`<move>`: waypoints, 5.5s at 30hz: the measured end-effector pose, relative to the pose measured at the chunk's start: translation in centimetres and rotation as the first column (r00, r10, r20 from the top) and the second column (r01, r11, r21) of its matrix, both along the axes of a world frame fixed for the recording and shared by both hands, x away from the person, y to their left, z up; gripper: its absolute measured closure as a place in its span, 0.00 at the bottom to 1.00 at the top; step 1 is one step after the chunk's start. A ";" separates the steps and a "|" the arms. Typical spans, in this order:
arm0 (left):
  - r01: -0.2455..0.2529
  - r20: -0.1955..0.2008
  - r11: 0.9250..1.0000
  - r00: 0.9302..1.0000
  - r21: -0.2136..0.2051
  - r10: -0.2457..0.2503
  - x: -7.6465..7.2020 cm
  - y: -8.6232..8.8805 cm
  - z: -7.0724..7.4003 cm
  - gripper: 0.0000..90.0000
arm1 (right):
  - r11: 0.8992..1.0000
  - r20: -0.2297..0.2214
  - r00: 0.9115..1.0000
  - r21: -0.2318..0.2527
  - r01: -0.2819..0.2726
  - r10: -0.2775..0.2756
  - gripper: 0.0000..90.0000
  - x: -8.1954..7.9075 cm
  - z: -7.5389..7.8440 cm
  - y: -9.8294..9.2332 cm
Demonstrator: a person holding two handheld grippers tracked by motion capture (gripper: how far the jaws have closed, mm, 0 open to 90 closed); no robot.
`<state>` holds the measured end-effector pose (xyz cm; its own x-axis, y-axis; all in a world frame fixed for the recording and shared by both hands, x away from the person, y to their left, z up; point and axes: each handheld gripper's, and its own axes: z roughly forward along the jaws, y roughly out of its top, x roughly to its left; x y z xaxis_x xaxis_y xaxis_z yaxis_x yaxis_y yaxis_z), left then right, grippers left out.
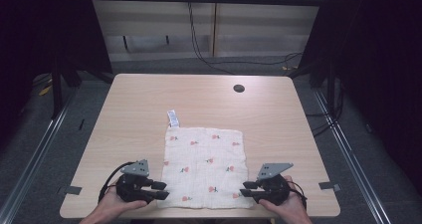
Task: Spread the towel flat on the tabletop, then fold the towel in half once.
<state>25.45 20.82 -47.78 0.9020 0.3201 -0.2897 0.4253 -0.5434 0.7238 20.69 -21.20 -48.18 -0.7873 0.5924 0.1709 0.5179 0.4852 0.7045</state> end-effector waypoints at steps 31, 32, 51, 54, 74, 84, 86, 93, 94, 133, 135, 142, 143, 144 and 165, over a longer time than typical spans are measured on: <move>-0.264 0.043 0.964 0.964 0.015 0.263 11.8 0.0 0.4 0.56 | 0.977 0.027 0.977 0.016 0.212 -0.213 0.64 13.1 1.5 -1.0; -0.267 0.051 0.964 0.963 0.013 0.266 12.0 -0.1 0.4 0.57 | 0.977 0.031 0.976 0.014 0.214 -0.214 0.65 13.5 1.7 -1.1; -0.345 0.031 0.938 0.938 0.037 0.344 16.3 -0.7 -2.1 0.61 | 0.957 -0.035 0.957 -0.029 0.288 -0.289 0.67 18.3 -1.1 -1.1; -0.347 0.034 0.937 0.938 0.031 0.346 16.3 -0.4 -2.1 0.60 | 0.954 -0.032 0.953 -0.039 0.299 -0.300 0.68 18.6 -1.5 -0.8; -0.344 0.067 0.938 0.938 0.052 0.340 16.7 -2.6 -2.9 0.73 | 0.957 -0.057 0.956 0.020 0.289 -0.287 0.97 18.3 -2.4 -0.8; -0.340 0.060 0.940 0.939 0.038 0.338 16.6 -2.5 -2.8 0.98 | 0.955 -0.047 0.956 0.056 0.291 -0.288 0.97 17.4 -2.6 -1.0; -0.338 0.051 0.941 0.940 0.019 0.337 16.6 -2.2 -2.6 0.98 | 0.955 -0.039 0.957 0.067 0.289 -0.287 0.97 17.3 -2.3 -1.0; -0.335 0.039 0.941 0.941 -0.034 0.336 16.2 -1.7 -1.6 0.98 | 0.956 -0.018 0.960 0.085 0.281 -0.280 0.97 17.0 -1.5 -1.0; -0.335 0.041 0.941 0.941 -0.041 0.336 16.2 -1.6 -1.4 0.98 | 0.955 -0.016 0.959 0.083 0.283 -0.283 0.97 17.0 -1.4 -1.1; -0.280 0.116 0.945 0.946 -0.170 0.301 13.2 -0.8 3.0 0.99 | 0.964 0.059 0.964 0.079 0.255 -0.259 0.97 15.0 3.9 -2.0; -0.274 0.122 0.948 0.948 -0.163 0.295 12.8 -0.6 2.8 0.99 | 0.965 0.058 0.966 0.094 0.246 -0.252 0.97 14.5 4.0 -2.3; -0.259 0.129 0.953 0.951 -0.157 0.279 11.6 0.0 3.1 0.99 | 0.969 0.080 0.972 0.126 0.212 -0.223 0.97 12.6 4.8 -2.5; -0.256 0.136 0.955 0.951 -0.151 0.276 11.3 -0.1 3.2 0.99 | 0.970 0.078 0.972 0.124 0.211 -0.222 0.97 12.4 4.9 -2.4; -0.248 0.139 0.958 0.953 -0.146 0.268 11.1 -0.1 3.3 0.99 | 0.972 0.086 0.973 0.123 0.202 -0.214 0.97 12.2 5.0 -2.4; -0.177 0.142 0.963 0.968 -0.203 0.208 7.5 1.2 4.7 0.99 | 0.974 0.145 0.972 0.159 0.160 -0.184 0.97 6.8 6.3 -1.9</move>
